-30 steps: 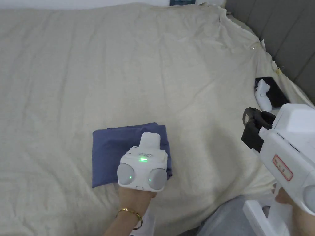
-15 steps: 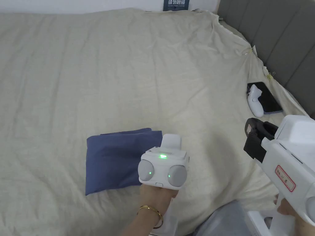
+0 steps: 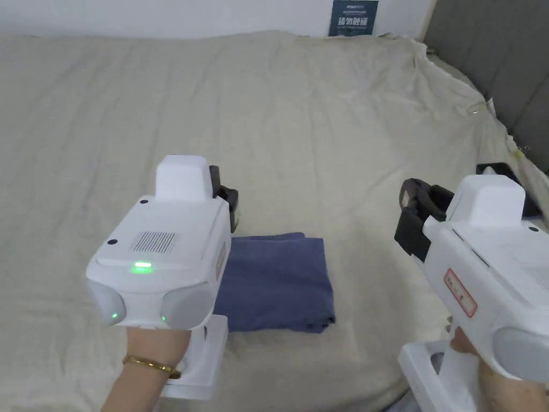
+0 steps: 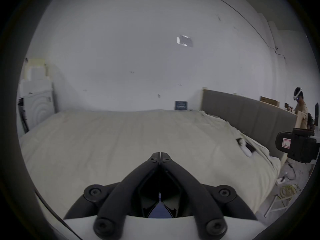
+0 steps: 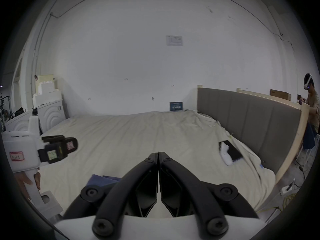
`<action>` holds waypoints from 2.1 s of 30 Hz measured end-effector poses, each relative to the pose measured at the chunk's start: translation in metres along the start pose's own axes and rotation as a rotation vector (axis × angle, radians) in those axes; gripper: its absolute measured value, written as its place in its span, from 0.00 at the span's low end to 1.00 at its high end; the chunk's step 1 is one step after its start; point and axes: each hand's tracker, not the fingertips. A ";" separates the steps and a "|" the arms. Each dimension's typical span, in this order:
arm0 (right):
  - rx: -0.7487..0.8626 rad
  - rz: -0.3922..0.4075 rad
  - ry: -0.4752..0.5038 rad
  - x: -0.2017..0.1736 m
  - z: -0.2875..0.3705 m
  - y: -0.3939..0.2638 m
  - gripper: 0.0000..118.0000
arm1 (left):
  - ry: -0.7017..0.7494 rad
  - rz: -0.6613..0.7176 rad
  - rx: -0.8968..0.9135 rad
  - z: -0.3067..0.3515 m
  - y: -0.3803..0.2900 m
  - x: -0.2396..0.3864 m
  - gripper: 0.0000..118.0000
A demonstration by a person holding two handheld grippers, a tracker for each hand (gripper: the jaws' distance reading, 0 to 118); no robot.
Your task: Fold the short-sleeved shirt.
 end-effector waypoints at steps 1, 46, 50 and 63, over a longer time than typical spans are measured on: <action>-0.001 -0.003 0.018 -0.008 -0.006 0.000 0.00 | 0.021 0.017 0.009 0.007 -0.001 -0.009 0.00; -0.448 0.049 0.117 -0.113 -0.116 -0.155 0.00 | -0.474 0.470 -0.676 -0.079 -0.040 -0.127 0.96; -0.458 0.037 0.130 -0.109 -0.117 -0.153 0.00 | -0.592 0.633 -0.879 -0.117 -0.087 -0.138 0.96; -0.469 0.031 0.151 -0.101 -0.124 -0.157 0.00 | -0.770 0.751 -0.972 -0.159 -0.142 -0.122 0.95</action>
